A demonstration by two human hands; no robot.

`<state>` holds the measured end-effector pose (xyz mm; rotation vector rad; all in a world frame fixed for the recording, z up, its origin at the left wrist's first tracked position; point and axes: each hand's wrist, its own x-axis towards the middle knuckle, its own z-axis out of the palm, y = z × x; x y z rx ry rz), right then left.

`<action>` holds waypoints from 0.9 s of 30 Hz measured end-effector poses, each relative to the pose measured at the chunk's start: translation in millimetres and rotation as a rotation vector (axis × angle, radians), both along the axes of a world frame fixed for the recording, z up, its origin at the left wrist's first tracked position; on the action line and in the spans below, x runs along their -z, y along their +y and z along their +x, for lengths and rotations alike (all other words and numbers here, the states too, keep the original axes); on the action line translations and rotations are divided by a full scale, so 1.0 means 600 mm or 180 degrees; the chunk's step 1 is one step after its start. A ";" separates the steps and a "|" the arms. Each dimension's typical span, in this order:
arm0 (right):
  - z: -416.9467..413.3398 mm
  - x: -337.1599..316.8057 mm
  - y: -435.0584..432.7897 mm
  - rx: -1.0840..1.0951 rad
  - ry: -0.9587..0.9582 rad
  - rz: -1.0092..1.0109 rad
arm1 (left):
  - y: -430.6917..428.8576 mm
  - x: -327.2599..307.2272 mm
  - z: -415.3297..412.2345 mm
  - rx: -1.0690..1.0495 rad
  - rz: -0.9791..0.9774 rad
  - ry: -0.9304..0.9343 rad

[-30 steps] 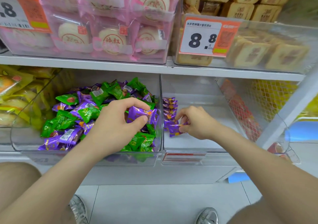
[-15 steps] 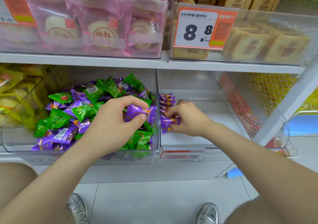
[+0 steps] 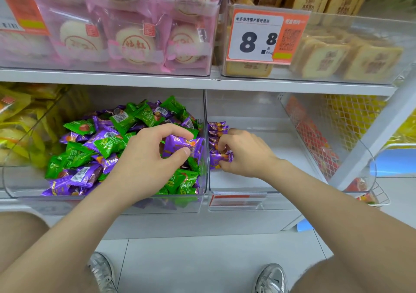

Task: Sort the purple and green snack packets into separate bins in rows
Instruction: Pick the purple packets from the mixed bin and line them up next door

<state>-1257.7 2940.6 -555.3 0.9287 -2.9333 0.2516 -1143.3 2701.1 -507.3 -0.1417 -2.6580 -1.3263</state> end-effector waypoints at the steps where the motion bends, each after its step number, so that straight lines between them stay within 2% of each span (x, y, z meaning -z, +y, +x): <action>1: -0.001 0.000 0.001 -0.0003 0.0021 -0.0001 | 0.001 -0.002 0.001 -0.0011 0.0022 0.0004; 5: 0.003 -0.005 0.002 0.0053 0.0022 0.0007 | 0.000 -0.006 0.002 -0.0039 0.0149 0.0017; 7: 0.010 -0.018 -0.001 0.0174 0.0183 -0.0201 | 0.003 -0.009 0.003 -0.0065 0.0253 0.0057; 9: 0.023 -0.039 -0.008 0.0250 0.0264 -0.0981 | 0.009 -0.017 0.007 -0.0004 0.0485 0.0127; 10: 0.034 -0.054 -0.014 0.0257 0.0063 -0.1596 | 0.012 -0.021 0.010 0.0071 0.0633 0.0155; 12: 0.063 -0.089 -0.022 0.0051 -0.0865 -0.2769 | 0.018 -0.027 0.014 0.0235 0.0810 0.0182; 14: 0.091 -0.114 -0.021 -0.0396 -0.1538 -0.3184 | 0.021 -0.031 0.015 0.0391 0.0888 0.0191; 18: 0.110 -0.124 -0.012 -0.0654 -0.1685 -0.3130 | 0.028 -0.034 0.020 0.0530 0.1021 0.0339; 21: 0.088 -0.124 0.011 -0.0414 -0.1380 -0.3090 | 0.029 -0.028 0.019 0.0330 0.0901 0.0363; 24: 0.055 -0.110 0.046 -0.0006 -0.0907 -0.2521 | 0.023 -0.016 0.012 0.0059 0.0609 0.0300; 27: 0.032 -0.075 0.063 0.0197 -0.1080 -0.1770 | 0.023 -0.005 0.005 -0.0119 0.0342 0.0153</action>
